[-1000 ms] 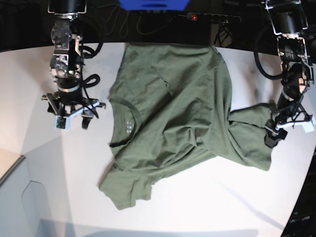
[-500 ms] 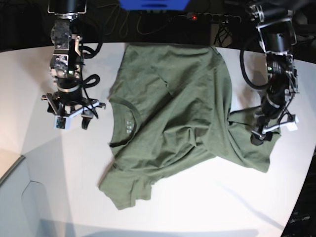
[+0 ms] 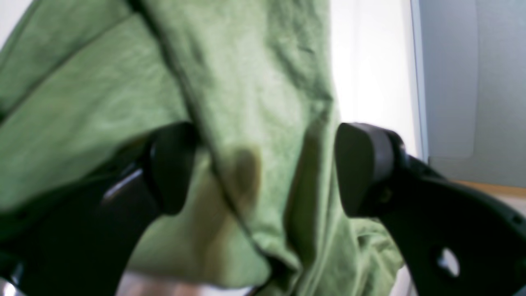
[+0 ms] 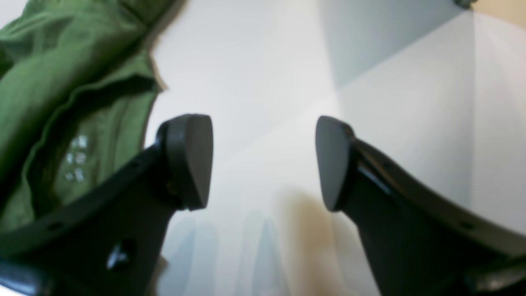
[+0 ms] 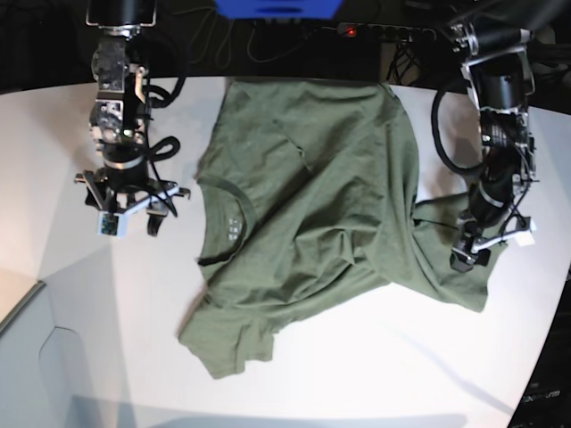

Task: Layout the t-shirt on the table in an organized manner, then fold the t-shirt properly
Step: 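Grasp the folded-over sleeve with the left gripper and spread it flat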

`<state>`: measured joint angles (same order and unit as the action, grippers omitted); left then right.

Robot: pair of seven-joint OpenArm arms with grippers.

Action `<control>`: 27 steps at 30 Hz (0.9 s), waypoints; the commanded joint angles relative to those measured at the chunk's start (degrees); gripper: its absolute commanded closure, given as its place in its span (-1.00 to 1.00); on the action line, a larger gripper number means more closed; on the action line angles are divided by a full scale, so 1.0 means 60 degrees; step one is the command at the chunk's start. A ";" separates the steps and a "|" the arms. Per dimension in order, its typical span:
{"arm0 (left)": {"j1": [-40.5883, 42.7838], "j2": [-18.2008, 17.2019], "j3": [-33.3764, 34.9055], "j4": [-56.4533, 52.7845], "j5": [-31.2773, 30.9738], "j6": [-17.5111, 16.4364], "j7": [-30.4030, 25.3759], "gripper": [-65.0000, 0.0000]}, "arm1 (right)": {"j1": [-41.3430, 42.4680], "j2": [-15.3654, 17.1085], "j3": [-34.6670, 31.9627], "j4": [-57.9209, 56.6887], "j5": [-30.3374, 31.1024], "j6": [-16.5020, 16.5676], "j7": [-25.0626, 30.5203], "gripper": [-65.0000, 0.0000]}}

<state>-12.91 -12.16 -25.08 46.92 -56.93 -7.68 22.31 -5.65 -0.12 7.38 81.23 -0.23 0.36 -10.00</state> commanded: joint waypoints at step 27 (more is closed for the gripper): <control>0.1587 0.0306 -0.0076 0.4291 -0.0219 -0.0031 -0.0003 1.00 | 0.0202 0.0071 -0.0402 0.0007 -0.0013 0.0006 0.0223 -0.15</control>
<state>-2.55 -9.65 -25.43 71.55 -57.39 -7.07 22.87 -5.28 0.30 5.10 80.03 -0.23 0.32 -10.22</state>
